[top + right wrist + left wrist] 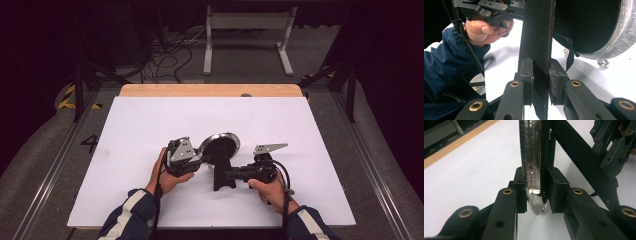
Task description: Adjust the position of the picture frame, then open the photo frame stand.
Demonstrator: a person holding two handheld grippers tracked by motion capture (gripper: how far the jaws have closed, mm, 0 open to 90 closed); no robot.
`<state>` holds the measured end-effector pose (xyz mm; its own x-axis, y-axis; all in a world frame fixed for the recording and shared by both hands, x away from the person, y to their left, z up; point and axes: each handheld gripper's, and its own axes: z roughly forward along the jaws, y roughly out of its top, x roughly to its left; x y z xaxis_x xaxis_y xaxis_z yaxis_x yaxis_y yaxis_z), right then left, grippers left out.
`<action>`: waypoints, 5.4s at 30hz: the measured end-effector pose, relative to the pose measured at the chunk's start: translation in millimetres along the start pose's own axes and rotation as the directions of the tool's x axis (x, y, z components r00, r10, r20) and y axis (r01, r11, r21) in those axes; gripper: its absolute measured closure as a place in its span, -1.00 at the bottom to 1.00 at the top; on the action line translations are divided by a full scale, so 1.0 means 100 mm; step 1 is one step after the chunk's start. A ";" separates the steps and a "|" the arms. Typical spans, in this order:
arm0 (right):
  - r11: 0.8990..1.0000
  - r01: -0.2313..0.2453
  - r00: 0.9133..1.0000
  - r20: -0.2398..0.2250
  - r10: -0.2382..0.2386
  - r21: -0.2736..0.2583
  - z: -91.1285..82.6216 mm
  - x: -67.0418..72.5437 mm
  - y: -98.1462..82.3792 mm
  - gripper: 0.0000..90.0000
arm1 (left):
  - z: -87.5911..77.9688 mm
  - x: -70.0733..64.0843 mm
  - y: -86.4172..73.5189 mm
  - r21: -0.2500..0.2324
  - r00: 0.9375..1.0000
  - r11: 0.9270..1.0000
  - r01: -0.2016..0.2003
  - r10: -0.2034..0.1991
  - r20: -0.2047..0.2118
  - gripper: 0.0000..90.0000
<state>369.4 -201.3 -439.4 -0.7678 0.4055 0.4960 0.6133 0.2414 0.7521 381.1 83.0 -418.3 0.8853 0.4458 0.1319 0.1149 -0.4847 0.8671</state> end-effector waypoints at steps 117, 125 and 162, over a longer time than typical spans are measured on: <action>0.922 0.338 0.797 0.463 -0.388 0.190 0.76 0.83 -0.30 1.00 | 0.23 -0.03 -0.28 0.131 0.999 0.991 -0.016 0.021 -0.039 0.75; 0.929 0.315 0.794 0.482 -0.371 0.196 0.72 0.80 -0.30 1.00 | 0.22 -0.06 -0.27 0.138 0.998 0.990 -0.026 0.033 -0.050 0.79; 0.958 0.252 0.832 0.475 -0.287 0.139 0.50 0.60 -0.31 1.00 | 0.14 -0.10 -0.21 0.034 1.000 0.999 -0.021 0.021 -0.018 0.58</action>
<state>313.8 -140.4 -454.4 -0.7268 0.6867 -0.0098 0.4200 0.4557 0.7848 376.4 78.5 -444.4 0.8794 0.4488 0.1589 0.1117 -0.5190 0.8475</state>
